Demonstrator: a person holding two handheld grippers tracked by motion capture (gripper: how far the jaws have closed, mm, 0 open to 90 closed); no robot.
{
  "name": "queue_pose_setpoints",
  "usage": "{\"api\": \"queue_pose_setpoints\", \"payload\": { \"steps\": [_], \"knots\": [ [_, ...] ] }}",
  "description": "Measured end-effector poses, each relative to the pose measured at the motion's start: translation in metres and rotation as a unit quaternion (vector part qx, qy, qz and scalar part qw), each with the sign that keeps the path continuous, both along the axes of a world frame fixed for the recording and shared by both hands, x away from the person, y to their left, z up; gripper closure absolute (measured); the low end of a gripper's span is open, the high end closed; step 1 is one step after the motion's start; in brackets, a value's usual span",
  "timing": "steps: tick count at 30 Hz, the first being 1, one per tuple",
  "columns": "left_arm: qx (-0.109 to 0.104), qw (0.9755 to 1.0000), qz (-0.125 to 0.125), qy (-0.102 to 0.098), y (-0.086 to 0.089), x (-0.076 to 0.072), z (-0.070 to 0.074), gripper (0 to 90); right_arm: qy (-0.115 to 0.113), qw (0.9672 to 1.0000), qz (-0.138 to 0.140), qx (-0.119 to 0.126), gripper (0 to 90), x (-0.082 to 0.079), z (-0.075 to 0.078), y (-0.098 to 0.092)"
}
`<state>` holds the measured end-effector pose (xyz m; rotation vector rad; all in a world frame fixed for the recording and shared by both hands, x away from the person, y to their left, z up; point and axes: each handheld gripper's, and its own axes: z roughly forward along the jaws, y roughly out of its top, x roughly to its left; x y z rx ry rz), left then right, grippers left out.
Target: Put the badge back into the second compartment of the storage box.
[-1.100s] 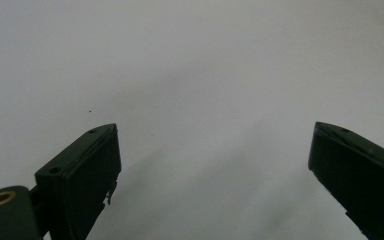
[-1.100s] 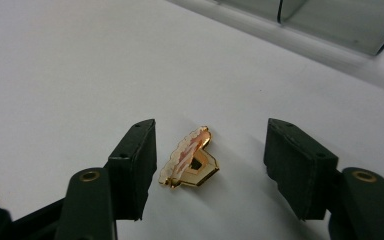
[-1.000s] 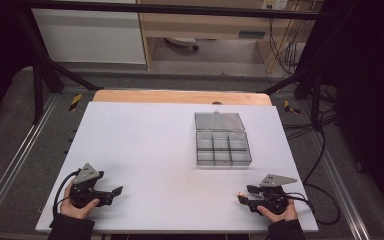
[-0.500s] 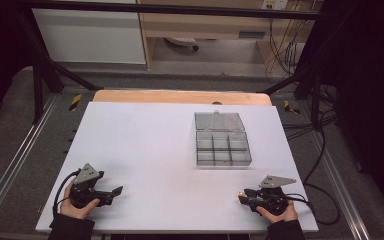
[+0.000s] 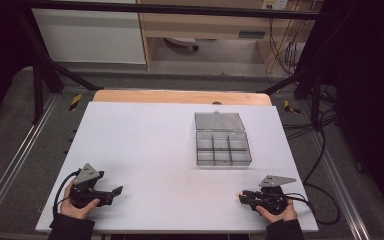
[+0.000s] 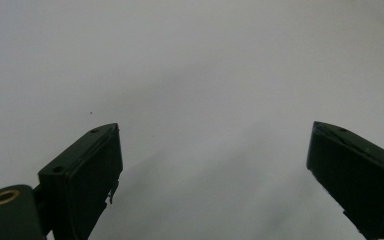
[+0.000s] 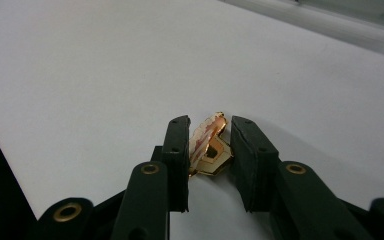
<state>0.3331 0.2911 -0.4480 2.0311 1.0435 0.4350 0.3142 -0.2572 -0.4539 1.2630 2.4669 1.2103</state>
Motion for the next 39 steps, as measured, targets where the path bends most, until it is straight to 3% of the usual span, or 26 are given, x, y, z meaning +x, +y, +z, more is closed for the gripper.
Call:
{"api": "queue_pose_setpoints", "payload": {
  "steps": [11, 39],
  "knots": [
    [0.001, 1.0000, 0.001, 0.000, 0.0000, 0.0000, 0.0001, 7.9, 0.003, 0.9999, -0.008, 0.015, 77.8, 0.0000, 0.0021, -0.0009],
    [0.001, 1.0000, 0.001, -0.003, 0.0005, -0.0001, 0.0006, 8.1, -0.005, 0.9997, -0.011, 0.021, 83.0, -0.0007, 0.0052, -0.0027]
  ]
}}
